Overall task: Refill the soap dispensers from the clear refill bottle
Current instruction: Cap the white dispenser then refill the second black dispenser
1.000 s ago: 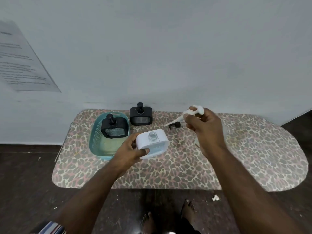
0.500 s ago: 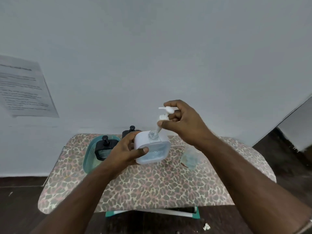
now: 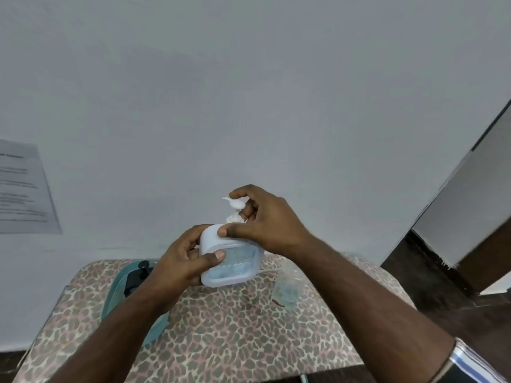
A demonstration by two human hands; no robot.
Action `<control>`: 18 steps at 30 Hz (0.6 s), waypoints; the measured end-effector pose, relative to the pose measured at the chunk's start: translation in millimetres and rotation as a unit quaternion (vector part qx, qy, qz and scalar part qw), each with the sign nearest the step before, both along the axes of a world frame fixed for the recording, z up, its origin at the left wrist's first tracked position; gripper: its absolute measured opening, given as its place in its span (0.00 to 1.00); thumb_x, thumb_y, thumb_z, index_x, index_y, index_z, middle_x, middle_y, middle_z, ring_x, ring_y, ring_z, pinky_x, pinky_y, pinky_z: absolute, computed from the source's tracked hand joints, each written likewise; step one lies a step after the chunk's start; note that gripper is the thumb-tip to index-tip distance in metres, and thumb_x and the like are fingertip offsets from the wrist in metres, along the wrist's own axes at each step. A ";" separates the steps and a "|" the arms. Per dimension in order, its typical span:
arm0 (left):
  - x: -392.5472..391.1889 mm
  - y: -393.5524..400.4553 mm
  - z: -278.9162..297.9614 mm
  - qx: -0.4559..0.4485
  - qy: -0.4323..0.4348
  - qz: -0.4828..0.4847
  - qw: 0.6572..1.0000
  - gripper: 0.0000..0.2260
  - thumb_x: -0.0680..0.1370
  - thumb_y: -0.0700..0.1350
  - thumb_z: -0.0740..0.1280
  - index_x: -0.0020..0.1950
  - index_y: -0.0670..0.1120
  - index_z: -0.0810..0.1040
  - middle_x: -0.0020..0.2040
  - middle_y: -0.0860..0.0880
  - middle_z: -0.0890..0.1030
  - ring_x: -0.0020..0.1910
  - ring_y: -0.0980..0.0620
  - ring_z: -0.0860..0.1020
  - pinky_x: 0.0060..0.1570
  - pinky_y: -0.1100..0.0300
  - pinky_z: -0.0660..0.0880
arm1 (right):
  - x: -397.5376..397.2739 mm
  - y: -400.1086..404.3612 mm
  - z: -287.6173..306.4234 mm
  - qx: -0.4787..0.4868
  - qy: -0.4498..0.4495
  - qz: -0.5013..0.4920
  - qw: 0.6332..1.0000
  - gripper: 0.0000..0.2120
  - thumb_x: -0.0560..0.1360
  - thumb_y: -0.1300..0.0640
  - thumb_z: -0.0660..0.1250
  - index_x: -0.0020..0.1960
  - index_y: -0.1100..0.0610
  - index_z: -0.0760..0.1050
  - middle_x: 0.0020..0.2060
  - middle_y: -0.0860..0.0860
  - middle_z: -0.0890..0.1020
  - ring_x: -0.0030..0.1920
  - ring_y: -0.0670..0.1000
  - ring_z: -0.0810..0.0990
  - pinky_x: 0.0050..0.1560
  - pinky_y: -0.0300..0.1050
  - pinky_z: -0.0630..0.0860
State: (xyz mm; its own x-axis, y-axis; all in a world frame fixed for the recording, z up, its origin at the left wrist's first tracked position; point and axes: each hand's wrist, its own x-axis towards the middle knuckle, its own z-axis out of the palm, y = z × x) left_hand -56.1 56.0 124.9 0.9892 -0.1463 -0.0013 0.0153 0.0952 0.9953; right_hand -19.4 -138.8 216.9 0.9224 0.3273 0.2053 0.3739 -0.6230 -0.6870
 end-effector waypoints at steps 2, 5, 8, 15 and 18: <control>-0.4 -1.8 -0.2 -0.007 -0.003 -0.002 1.000 0.20 0.72 0.47 0.79 0.62 0.58 0.81 0.58 0.48 0.84 0.56 0.43 0.86 0.50 0.37 0.84 | 0.1 -0.5 0.1 0.009 0.011 -0.002 1.000 0.31 0.66 0.42 0.80 0.66 0.44 0.74 0.43 0.42 0.80 0.43 0.41 0.80 0.47 0.37 0.76; 1.3 -3.0 0.5 -0.014 -0.001 0.002 1.000 0.21 0.71 0.47 0.79 0.62 0.58 0.81 0.57 0.49 0.85 0.55 0.42 0.86 0.48 0.40 0.85 | 3.7 -6.9 2.7 0.051 0.079 0.042 0.995 0.35 0.69 0.52 0.80 0.72 0.45 0.70 0.57 0.43 0.83 0.52 0.44 0.82 0.59 0.45 0.80; 4.4 -2.7 1.6 -0.006 -0.017 0.003 1.000 0.23 0.69 0.50 0.80 0.62 0.59 0.81 0.57 0.49 0.85 0.55 0.42 0.86 0.45 0.45 0.85 | 5.4 -11.1 5.1 0.080 0.083 0.048 0.992 0.35 0.70 0.57 0.80 0.72 0.46 0.71 0.53 0.45 0.86 0.50 0.46 0.83 0.58 0.45 0.80; 6.4 -6.1 6.3 0.001 -0.023 0.012 1.000 0.19 0.70 0.47 0.79 0.59 0.60 0.82 0.57 0.46 0.85 0.54 0.42 0.86 0.44 0.47 0.85 | 5.3 -12.1 -1.3 0.100 0.074 0.027 0.992 0.41 0.70 0.54 0.80 0.76 0.42 0.64 0.58 0.43 0.83 0.56 0.40 0.79 0.59 0.41 0.76; 6.9 -3.4 7.3 0.020 -0.024 0.016 0.999 0.22 0.68 0.53 0.79 0.60 0.61 0.81 0.58 0.48 0.85 0.56 0.43 0.85 0.52 0.37 0.84 | 7.1 -14.6 0.3 0.121 0.078 0.019 0.989 0.43 0.68 0.56 0.81 0.77 0.43 0.64 0.50 0.45 0.86 0.55 0.41 0.82 0.58 0.43 0.77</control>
State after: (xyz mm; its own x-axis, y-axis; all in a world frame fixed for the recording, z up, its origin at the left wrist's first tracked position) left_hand -49.3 52.6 132.2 0.9926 -0.1144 0.0403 -0.0343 0.0541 0.9979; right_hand -12.4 -153.4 217.2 0.9372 0.3204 0.1376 0.2712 -0.4217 -0.8653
